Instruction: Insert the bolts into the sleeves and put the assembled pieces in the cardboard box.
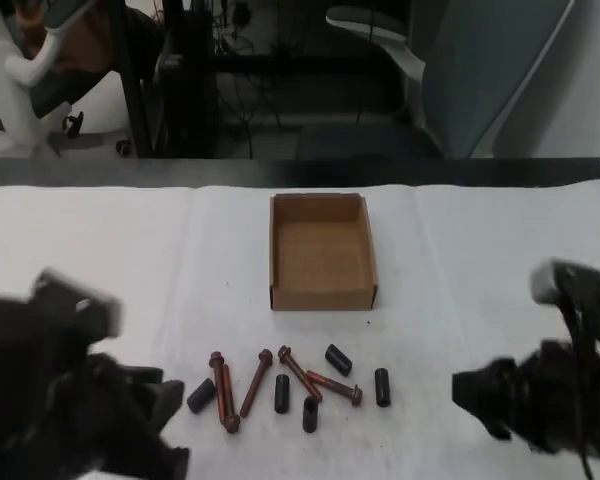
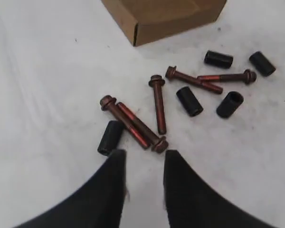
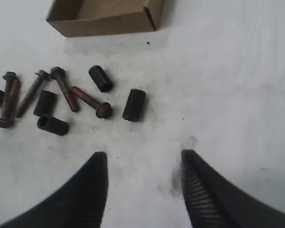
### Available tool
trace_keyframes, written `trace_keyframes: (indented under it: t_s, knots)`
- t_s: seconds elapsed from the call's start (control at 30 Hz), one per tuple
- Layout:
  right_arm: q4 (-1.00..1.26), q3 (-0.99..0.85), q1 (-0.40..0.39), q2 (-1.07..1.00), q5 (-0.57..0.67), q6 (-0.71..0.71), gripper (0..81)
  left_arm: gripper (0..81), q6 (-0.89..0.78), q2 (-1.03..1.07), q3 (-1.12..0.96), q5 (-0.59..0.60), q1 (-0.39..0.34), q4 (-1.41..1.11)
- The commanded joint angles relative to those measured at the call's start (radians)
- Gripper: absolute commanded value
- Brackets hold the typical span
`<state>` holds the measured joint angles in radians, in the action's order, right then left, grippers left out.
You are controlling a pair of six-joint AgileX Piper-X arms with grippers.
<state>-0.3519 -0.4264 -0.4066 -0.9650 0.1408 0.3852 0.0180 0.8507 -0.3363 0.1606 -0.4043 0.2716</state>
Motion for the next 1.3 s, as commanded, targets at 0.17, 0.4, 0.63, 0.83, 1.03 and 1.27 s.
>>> trace_keyframes:
  t_s: [0.17, 0.4, 0.63, 0.83, 1.03, 1.27]
  knots:
    - [-0.109, -0.260, -0.059, -0.313, 0.074, -0.207, 46.2, 45.5, 0.176, 0.398, -0.269, -0.048, -0.015, 0.117]
    - [-0.213, -0.436, -0.091, -0.504, 0.073, -0.007, 46.2, 50.3, 0.267, 0.593, -0.391, -0.105, -0.015, 0.120]
    - [-0.090, -0.403, -0.134, -0.561, 0.027, 0.476, 46.2, 50.3, 0.438, 0.710, -0.442, -0.167, -0.015, 0.202]
    - [0.121, -0.388, -0.209, -0.560, -0.027, 0.823, 46.2, 50.3, 0.509, 0.725, -0.442, -0.178, -0.015, 0.161]
    - [0.155, -0.388, -0.223, -0.572, -0.186, 0.921, 46.2, 50.3, 0.558, 0.725, -0.442, -0.185, -0.013, 0.126]
    - [0.158, -0.393, -0.223, -0.672, -0.125, 1.030, 46.2, 50.3, 0.552, 0.735, -0.442, -0.171, -0.013, 0.143]
